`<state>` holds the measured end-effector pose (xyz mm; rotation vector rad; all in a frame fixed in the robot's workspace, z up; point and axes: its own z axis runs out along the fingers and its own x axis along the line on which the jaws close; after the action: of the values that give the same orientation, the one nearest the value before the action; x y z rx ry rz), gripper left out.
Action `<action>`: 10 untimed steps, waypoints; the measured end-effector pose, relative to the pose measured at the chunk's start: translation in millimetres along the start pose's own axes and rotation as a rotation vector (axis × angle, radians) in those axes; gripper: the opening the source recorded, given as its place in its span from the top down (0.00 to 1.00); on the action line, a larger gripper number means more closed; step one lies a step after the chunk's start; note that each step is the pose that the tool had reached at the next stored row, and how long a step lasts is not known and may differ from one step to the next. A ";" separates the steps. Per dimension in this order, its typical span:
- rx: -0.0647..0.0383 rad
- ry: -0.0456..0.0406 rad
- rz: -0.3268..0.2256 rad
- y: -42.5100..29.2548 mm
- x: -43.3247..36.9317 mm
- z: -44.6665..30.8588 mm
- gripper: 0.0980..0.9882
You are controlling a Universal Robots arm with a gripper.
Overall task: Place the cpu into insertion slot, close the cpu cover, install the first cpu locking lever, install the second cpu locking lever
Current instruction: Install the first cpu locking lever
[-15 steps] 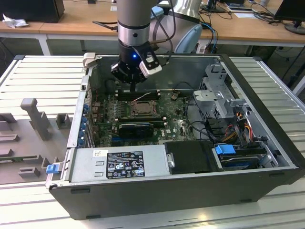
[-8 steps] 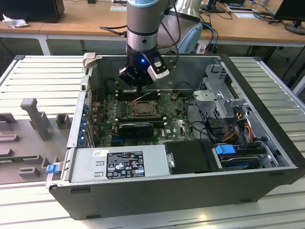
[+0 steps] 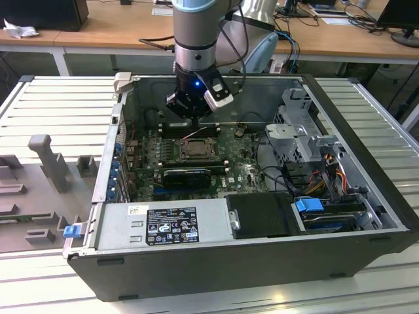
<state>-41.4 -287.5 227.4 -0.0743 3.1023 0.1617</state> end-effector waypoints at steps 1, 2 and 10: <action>0.000 0.0000 0.000 -0.2 -1.1 1.2 0.99; 0.000 0.0000 0.000 -0.3 -1.9 1.9 0.99; 0.000 -0.0003 0.000 -2.0 -14.6 12.9 0.99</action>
<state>-26.3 -287.5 214.9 -0.0743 3.1019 0.1616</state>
